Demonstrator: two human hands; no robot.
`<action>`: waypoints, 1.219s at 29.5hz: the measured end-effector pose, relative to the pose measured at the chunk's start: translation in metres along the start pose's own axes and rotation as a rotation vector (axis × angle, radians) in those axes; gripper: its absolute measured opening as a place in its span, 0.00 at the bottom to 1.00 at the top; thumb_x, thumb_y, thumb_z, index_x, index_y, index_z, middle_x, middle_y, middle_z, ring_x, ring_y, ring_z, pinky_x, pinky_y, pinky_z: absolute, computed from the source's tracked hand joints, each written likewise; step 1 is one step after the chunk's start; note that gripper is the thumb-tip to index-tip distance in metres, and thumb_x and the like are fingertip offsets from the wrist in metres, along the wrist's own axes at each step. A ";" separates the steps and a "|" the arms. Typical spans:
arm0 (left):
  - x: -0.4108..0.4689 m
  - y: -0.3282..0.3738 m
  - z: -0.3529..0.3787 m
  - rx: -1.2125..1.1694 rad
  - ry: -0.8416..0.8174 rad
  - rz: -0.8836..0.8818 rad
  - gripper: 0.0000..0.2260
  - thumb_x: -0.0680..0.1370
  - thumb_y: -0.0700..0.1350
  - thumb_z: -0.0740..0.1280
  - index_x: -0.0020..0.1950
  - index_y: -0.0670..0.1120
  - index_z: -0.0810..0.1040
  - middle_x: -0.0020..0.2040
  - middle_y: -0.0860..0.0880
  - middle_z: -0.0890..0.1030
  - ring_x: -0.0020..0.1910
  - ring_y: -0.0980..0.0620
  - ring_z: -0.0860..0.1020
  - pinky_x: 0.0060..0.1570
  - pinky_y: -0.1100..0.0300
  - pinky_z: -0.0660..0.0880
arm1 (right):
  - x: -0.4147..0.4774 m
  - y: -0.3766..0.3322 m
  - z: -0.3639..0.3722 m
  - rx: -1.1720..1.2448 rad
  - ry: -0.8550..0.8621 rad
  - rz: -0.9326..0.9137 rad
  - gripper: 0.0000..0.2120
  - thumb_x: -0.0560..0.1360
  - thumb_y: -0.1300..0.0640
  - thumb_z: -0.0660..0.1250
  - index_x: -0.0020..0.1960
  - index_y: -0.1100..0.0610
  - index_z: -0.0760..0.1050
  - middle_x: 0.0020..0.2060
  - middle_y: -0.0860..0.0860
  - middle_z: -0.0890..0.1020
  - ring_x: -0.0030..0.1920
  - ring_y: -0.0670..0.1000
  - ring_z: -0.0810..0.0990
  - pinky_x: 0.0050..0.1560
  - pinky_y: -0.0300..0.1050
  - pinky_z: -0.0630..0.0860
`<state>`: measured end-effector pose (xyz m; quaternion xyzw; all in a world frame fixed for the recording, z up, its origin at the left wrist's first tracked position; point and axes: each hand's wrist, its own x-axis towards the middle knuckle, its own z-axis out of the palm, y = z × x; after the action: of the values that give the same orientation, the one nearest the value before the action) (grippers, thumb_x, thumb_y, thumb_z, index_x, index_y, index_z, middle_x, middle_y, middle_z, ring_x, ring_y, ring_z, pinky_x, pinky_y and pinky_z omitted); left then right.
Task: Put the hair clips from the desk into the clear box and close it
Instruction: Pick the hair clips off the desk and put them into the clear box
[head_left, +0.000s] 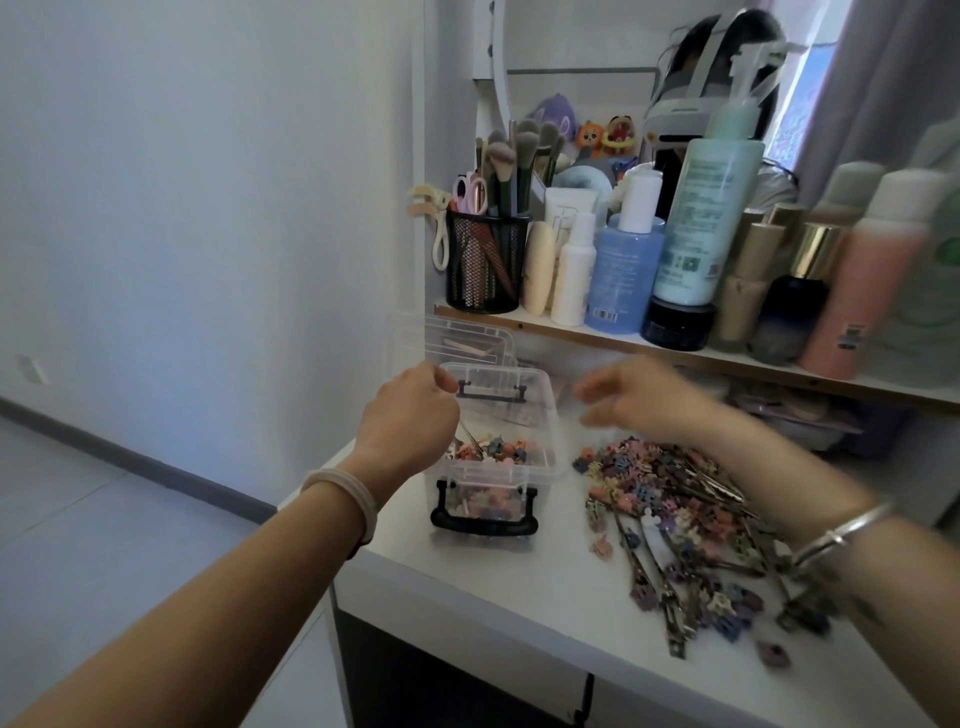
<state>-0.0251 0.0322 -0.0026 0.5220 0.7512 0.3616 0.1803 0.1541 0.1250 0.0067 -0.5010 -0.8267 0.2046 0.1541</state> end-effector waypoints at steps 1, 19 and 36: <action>0.000 0.000 0.000 -0.001 0.000 0.000 0.15 0.79 0.38 0.54 0.63 0.45 0.72 0.57 0.46 0.76 0.54 0.45 0.76 0.59 0.48 0.74 | 0.000 0.006 0.007 -0.126 -0.055 0.016 0.18 0.72 0.57 0.70 0.62 0.56 0.75 0.60 0.52 0.78 0.58 0.49 0.76 0.59 0.41 0.69; -0.002 0.001 0.000 -0.011 -0.002 0.005 0.15 0.79 0.38 0.54 0.63 0.45 0.72 0.62 0.45 0.75 0.51 0.46 0.76 0.58 0.49 0.74 | 0.006 0.007 0.027 -0.238 0.005 -0.063 0.11 0.71 0.65 0.68 0.52 0.59 0.82 0.51 0.52 0.83 0.52 0.49 0.79 0.49 0.36 0.71; -0.002 0.001 0.001 -0.006 0.002 0.003 0.16 0.79 0.38 0.53 0.63 0.46 0.72 0.61 0.45 0.76 0.54 0.46 0.75 0.59 0.50 0.73 | -0.002 0.011 0.020 -0.343 -0.204 -0.019 0.14 0.72 0.58 0.70 0.57 0.55 0.78 0.55 0.52 0.81 0.54 0.50 0.78 0.51 0.38 0.71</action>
<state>-0.0228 0.0306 -0.0030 0.5221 0.7496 0.3647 0.1804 0.1542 0.1236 -0.0158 -0.4888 -0.8654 0.1089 -0.0161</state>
